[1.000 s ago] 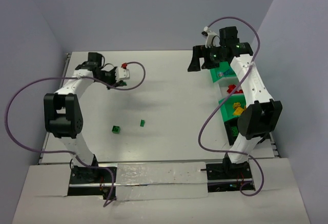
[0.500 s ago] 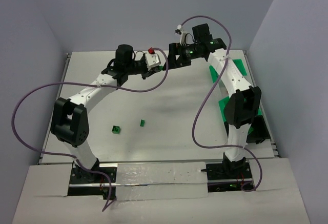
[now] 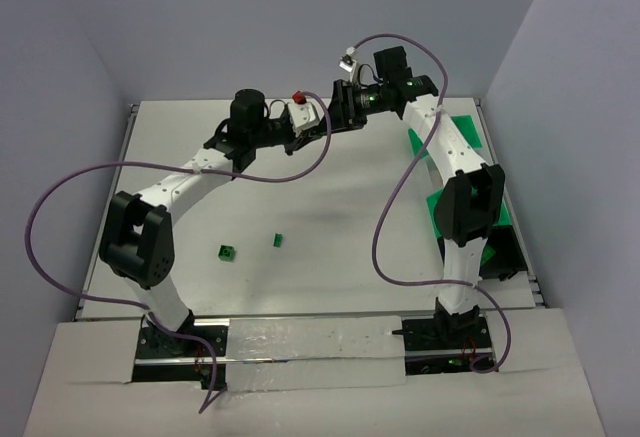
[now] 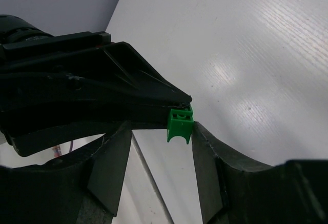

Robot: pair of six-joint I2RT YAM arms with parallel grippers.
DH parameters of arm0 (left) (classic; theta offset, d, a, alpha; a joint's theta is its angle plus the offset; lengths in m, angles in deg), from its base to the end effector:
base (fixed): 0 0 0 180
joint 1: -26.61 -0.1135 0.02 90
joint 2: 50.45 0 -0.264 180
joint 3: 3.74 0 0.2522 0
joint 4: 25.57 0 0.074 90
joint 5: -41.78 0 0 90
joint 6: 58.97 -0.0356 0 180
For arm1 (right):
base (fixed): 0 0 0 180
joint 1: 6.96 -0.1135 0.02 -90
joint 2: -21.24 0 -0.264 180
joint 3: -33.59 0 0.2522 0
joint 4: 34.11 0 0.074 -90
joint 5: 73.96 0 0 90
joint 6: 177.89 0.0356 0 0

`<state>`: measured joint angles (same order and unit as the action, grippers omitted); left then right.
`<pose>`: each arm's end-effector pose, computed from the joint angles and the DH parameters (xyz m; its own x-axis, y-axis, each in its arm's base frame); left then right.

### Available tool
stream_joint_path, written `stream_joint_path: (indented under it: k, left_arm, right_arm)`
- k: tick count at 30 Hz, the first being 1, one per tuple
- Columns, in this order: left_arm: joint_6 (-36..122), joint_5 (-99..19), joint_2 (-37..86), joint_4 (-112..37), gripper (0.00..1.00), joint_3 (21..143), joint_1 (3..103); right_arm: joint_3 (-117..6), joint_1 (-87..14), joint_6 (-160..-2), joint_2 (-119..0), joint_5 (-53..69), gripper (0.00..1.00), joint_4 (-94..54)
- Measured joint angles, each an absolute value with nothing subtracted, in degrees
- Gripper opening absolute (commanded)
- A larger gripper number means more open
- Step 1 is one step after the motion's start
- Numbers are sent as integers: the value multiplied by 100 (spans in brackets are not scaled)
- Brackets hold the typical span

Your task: Sort the legos into containers by color

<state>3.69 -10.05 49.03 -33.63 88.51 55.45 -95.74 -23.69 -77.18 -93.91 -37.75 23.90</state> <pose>0.3503 -0.2180 0.3153 0.2088 0.2972 -0.9317 0.9068 0.2979 0.2982 0.4182 0.1557 0.3484 -0.7868 -0.1219 -0.6050 -0.5916 0.4283 0.6831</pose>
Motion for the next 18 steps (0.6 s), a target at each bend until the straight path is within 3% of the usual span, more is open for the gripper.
stream_joint_path:
  k: [3, 11, 17, 18]
  left_arm:
    - [385, -1006, 4850, -3281, 0, 8782, 5549]
    - [395, -1007, 4705, -3193, 0, 8606, 5581]
    - [456, -1030, 4652, -3130, 0, 8544, 5582]
    - [471, -1037, 4650, -3112, 0, 8531, 5584]
  right_arm:
    - [-9575, -2322, -7619, -9442, -3901, 53, 2305]
    - [-9554, -2287, -7563, -9485, -3970, 33, 2263]
    - [-9553, -2284, -7632, -9510, -4015, 29, 2272]
    - [-9545, -2284, -7658, -9510, -4017, 21, 2272]
